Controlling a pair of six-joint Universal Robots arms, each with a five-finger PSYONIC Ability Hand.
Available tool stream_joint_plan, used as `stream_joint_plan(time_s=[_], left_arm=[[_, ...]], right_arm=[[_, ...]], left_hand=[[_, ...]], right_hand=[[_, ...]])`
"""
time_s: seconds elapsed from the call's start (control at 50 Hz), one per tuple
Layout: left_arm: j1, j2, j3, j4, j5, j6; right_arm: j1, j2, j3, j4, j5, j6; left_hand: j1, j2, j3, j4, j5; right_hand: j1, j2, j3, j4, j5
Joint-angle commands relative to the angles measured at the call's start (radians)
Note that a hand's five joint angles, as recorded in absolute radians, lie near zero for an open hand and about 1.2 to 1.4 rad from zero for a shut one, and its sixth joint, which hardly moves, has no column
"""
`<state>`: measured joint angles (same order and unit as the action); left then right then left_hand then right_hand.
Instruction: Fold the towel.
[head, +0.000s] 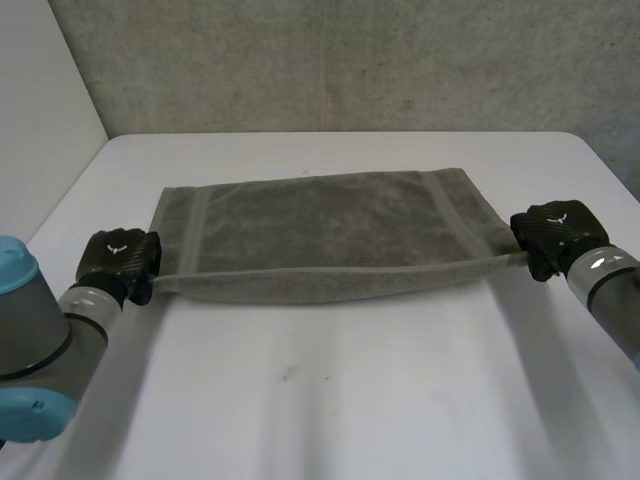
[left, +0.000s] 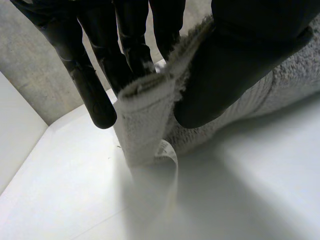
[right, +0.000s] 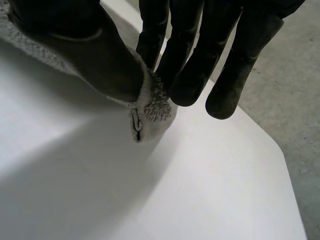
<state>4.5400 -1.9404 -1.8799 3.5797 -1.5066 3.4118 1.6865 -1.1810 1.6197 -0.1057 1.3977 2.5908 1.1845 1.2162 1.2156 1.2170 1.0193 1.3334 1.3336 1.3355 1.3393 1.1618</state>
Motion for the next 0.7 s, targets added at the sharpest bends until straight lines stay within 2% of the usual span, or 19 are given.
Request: stream_joint_plan(time_s=[0.02, 0.06, 0.12, 0.16, 0.18, 0.2, 0.22, 0.24, 0.28, 0.36, 0.4, 0.44, 0.46, 0.5, 0.52, 0.56, 0.6, 0.62, 0.7], left_arm=[[-0.003, 0.143, -0.093, -0.099, 0.003, 0.000], [-0.004, 0.240, -0.149, -0.166, 0.003, 0.001], [-0.004, 0.302, -0.177, -0.213, 0.003, 0.003], [0.001, 0.439, -0.221, -0.323, 0.003, 0.029], [0.001, 0.440, -0.222, -0.323, 0.003, 0.029], [0.002, 0.496, -0.238, -0.375, 0.005, 0.053], [0.005, 0.539, -0.248, -0.406, 0.011, 0.081], [0.005, 0.540, -0.248, -0.406, 0.011, 0.081], [0.019, 0.572, -0.254, -0.409, 0.040, 0.127], [0.033, 0.564, -0.239, -0.404, 0.069, 0.147], [0.034, 0.538, -0.219, -0.388, 0.077, 0.147], [0.036, 0.403, -0.148, -0.311, 0.071, 0.144], [0.036, 0.402, -0.148, -0.311, 0.071, 0.144], [0.021, 0.258, -0.041, -0.244, 0.057, 0.144], [0.020, 0.258, -0.041, -0.243, 0.057, 0.144], [0.013, 0.192, 0.021, -0.225, 0.052, 0.142], [0.005, 0.048, 0.157, -0.216, 0.023, 0.138], [0.005, 0.047, 0.157, -0.216, 0.023, 0.138], [-0.012, -0.141, 0.367, -0.216, -0.039, 0.133]], right_arm=[[-0.014, -0.108, 0.002, 0.258, -0.029, -0.196], [-0.048, -0.152, 0.020, 0.398, -0.057, -0.294], [-0.064, -0.189, 0.034, 0.472, -0.072, -0.336], [-0.080, -0.241, 0.048, 0.549, -0.092, -0.380], [-0.109, -0.294, 0.057, 0.628, -0.118, -0.427], [-0.110, -0.295, 0.057, 0.629, -0.118, -0.428], [-0.161, -0.345, 0.058, 0.708, -0.170, -0.486], [-0.162, -0.345, 0.058, 0.709, -0.171, -0.486], [-0.203, -0.370, 0.043, 0.742, -0.244, -0.535], [-0.211, -0.364, 0.014, 0.739, -0.283, -0.538], [-0.209, -0.306, -0.024, 0.719, -0.287, -0.525], [-0.199, -0.248, -0.055, 0.697, -0.278, -0.512], [-0.199, -0.247, -0.055, 0.696, -0.278, -0.512], [-0.176, -0.137, -0.156, 0.657, -0.240, -0.468], [-0.176, -0.137, -0.156, 0.656, -0.240, -0.468], [-0.118, -0.034, -0.274, 0.624, -0.186, -0.411], [-0.085, 0.030, -0.337, 0.603, -0.165, -0.384], [-0.085, 0.031, -0.337, 0.603, -0.164, -0.383], [-0.028, 0.187, -0.501, 0.520, -0.108, -0.310]], left_hand=[[0.212, 0.180, 0.181, 0.179, 0.202], [0.212, 0.180, 0.181, 0.179, 0.202], [0.212, 0.180, 0.181, 0.179, 0.202], [0.212, 0.180, 0.181, 0.179, 0.202], [0.212, 0.180, 0.181, 0.179, 0.202], [0.212, 0.180, 0.181, 0.179, 0.202], [0.212, 0.180, 0.181, 0.179, 0.202], [0.212, 0.180, 0.181, 0.179, 0.202], [0.212, 0.180, 0.181, 0.179, 0.202], [0.212, 0.180, 0.181, 0.179, 0.202], [0.212, 0.180, 0.181, 0.179, 0.202], [0.212, 0.180, 0.181, 0.179, 0.202], [0.212, 0.180, 0.181, 0.179, 0.202], [0.212, 0.180, 0.181, 0.179, 0.202], [0.212, 0.180, 0.181, 0.179, 0.202], [0.212, 0.180, 0.181, 0.179, 0.202], [0.212, 0.180, 0.181, 0.179, 0.202], [0.212, 0.180, 0.181, 0.179, 0.202], [0.212, 0.180, 0.181, 0.179, 0.202]], right_hand=[[0.063, 0.063, 0.061, 0.057, 0.060], [0.063, 0.063, 0.061, 0.057, 0.060], [0.063, 0.063, 0.061, 0.057, 0.060], [0.063, 0.063, 0.061, 0.057, 0.060], [0.063, 0.063, 0.061, 0.057, 0.060], [0.063, 0.063, 0.061, 0.057, 0.060], [0.063, 0.063, 0.061, 0.057, 0.060], [0.063, 0.063, 0.061, 0.057, 0.060], [0.063, 0.063, 0.061, 0.057, 0.060], [0.063, 0.063, 0.061, 0.057, 0.060], [0.063, 0.063, 0.061, 0.057, 0.060], [0.063, 0.063, 0.061, 0.057, 0.060], [0.063, 0.063, 0.061, 0.057, 0.060], [0.063, 0.063, 0.061, 0.057, 0.060], [0.063, 0.063, 0.061, 0.057, 0.060], [0.063, 0.063, 0.061, 0.057, 0.060], [0.063, 0.063, 0.061, 0.057, 0.060], [0.063, 0.063, 0.061, 0.057, 0.060], [0.063, 0.063, 0.061, 0.057, 0.060]])
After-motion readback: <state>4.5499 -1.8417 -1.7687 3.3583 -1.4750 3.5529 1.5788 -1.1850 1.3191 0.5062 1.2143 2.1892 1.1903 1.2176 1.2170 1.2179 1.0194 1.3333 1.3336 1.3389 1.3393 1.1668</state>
